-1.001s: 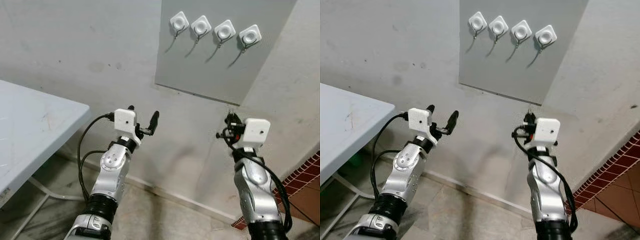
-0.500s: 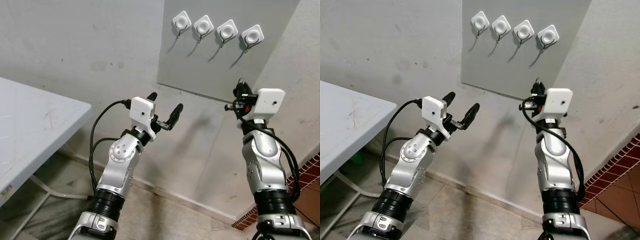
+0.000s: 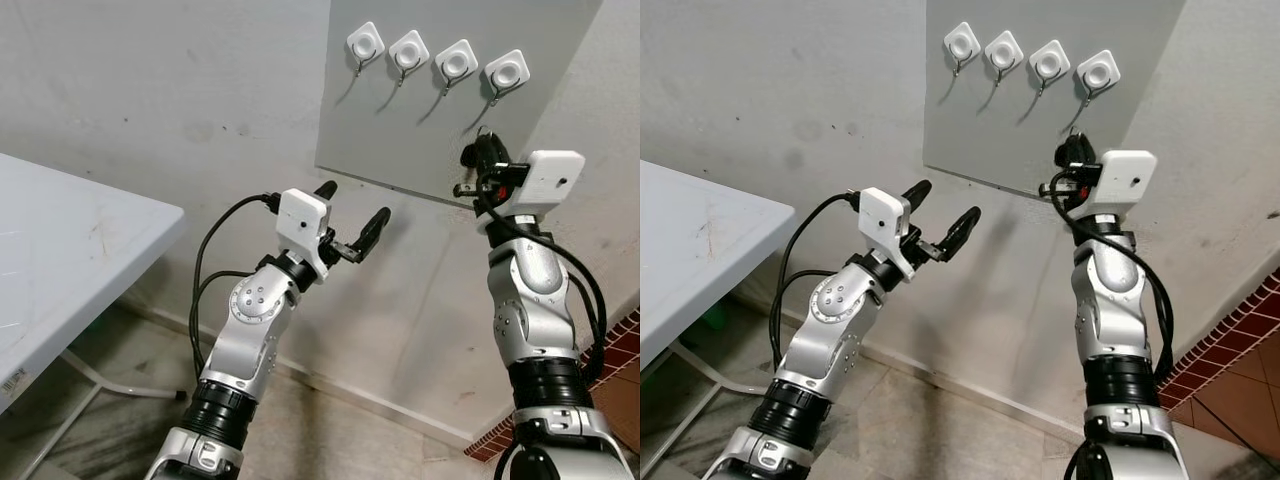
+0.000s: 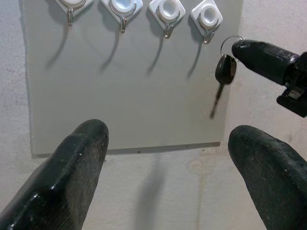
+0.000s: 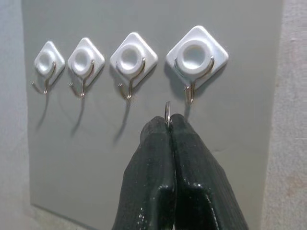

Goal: Hang keys on a hook

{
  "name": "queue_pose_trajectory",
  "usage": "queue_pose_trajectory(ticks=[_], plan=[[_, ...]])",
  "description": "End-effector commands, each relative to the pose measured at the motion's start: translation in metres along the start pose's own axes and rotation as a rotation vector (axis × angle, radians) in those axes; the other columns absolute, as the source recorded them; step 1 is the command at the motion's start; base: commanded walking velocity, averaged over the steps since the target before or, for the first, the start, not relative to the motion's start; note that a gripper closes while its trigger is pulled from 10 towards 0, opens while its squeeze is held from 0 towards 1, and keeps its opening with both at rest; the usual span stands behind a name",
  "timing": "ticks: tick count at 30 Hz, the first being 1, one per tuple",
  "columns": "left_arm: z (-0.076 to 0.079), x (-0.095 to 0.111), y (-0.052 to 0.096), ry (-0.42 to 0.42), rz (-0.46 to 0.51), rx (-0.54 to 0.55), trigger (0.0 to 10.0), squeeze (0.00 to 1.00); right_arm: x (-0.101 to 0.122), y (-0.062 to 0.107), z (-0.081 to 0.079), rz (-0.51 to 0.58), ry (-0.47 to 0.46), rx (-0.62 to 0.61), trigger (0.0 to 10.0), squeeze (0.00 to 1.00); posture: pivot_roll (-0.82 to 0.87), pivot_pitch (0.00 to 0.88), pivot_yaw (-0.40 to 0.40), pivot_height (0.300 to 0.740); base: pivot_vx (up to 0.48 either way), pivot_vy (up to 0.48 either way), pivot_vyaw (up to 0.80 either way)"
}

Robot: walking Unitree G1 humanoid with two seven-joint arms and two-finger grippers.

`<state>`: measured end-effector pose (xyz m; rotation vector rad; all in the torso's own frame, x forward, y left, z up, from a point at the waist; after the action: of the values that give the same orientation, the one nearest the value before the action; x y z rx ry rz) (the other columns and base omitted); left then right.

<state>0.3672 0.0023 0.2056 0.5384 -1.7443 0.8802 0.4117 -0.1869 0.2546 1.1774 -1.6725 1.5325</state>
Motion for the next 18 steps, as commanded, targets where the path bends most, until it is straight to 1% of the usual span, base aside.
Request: queue_pose_trajectory(ticks=[1, 6, 9, 11, 13, 15, 18], plan=[[0.005, 0.008, -0.002, -0.006, 0.017, -0.028, 10.0, 0.0, 0.01, -0.007, 0.005, 0.033, -0.023, -0.016, 10.0, 0.0, -0.03, 0.024, -0.059, 0.74, 0.0, 0.0, 0.0], [0.006, 0.009, -0.002, -0.006, 0.017, -0.032, 10.0, 0.0, 0.013, -0.012, 0.01, 0.04, -0.063, -0.03, 10.0, 0.0, -0.03, 0.03, -0.057, 0.74, 0.0, 0.0, 0.0], [0.006, 0.009, -0.001, -0.003, 0.014, -0.032, 10.0, 0.0, 0.014, -0.015, 0.011, 0.04, -0.07, -0.03, 10.0, 0.0, -0.03, 0.032, -0.057, 0.74, 0.0, 0.0, 0.0], [0.006, 0.01, -0.001, -0.002, 0.013, -0.031, 10.0, 0.0, 0.013, -0.018, 0.012, 0.035, -0.088, -0.026, 10.0, 0.0, -0.03, 0.037, -0.057, 0.74, 0.0, 0.0, 0.0], [0.006, 0.01, -0.001, -0.002, 0.011, -0.031, 10.0, 0.0, 0.014, -0.02, 0.011, 0.036, -0.086, -0.018, 10.0, 0.0, -0.03, 0.037, -0.057, 0.74, 0.0, 0.0, 0.0], [0.005, 0.01, 0.0, -0.003, 0.008, -0.027, 10.0, 0.0, 0.013, -0.025, 0.009, 0.024, -0.11, -0.011, 10.0, 0.0, -0.03, 0.037, -0.057, 0.74, 0.0, 0.0, 0.0], [0.005, 0.01, 0.0, -0.004, 0.008, -0.026, 10.0, 0.0, 0.013, -0.027, 0.009, 0.023, -0.114, -0.007, 10.0, 0.0, -0.02, 0.043, -0.06, 0.74, 0.0, 0.0, 0.0]])
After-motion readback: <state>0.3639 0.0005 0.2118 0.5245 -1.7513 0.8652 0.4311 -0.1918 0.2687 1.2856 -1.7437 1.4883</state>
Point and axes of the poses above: a point about 5 cm out from each wrist's last joint towards the gripper, its own y axis pointing back from the gripper into the wrist, its own x axis along the axis of the wrist's last joint, z = x × y, the point moved 6 cm from there along -y, pointing out of the wrist towards the gripper, and after that the axes turned 8 degrees about -y, right-handed, at the moved point
